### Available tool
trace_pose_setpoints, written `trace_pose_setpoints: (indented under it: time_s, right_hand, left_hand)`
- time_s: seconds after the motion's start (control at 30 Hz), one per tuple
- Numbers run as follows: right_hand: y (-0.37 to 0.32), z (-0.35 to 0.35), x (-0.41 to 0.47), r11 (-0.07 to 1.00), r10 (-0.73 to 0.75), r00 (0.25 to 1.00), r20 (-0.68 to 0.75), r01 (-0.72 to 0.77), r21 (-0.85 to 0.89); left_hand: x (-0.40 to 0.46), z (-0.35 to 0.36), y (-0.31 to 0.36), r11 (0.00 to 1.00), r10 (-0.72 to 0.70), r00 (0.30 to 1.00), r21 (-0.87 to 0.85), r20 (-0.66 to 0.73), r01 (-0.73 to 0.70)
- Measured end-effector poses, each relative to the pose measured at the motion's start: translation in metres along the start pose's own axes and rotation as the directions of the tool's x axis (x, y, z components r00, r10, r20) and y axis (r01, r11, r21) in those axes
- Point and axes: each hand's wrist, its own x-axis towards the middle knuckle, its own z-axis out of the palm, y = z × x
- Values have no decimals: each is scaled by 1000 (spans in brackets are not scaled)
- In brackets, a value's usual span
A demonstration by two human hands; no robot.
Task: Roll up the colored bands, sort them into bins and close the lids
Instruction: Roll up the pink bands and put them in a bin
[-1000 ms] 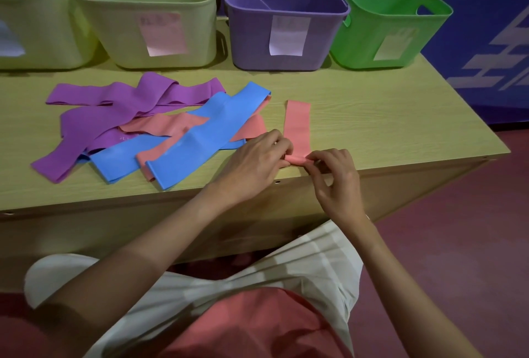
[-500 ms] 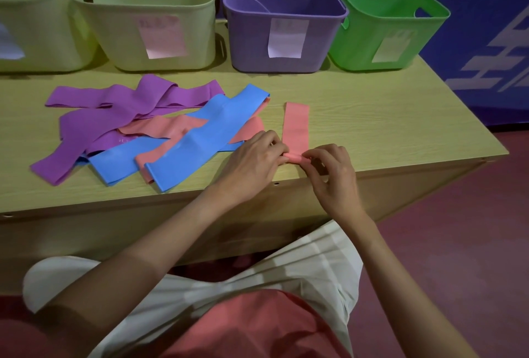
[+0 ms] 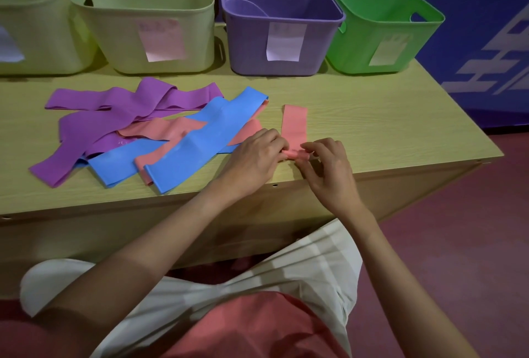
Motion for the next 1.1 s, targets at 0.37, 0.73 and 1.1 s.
trace_pose_setpoints:
  time_s: [0.37, 0.73, 1.1]
  right_hand:
    - [-29, -27, 7, 865, 181, 972, 152, -231, 446]
    - [-59, -51, 8, 683, 283, 957, 56, -243, 689]
    - [-71, -41, 9, 742, 192, 980, -42, -117, 660]
  left_hand:
    - [-12, -24, 16, 973, -80, 994, -224, -78, 61]
    - [-18, -47, 29, 927, -156, 971, -367, -183, 80]
    - [-25, -60, 32, 707, -384, 919, -668, -86, 233]
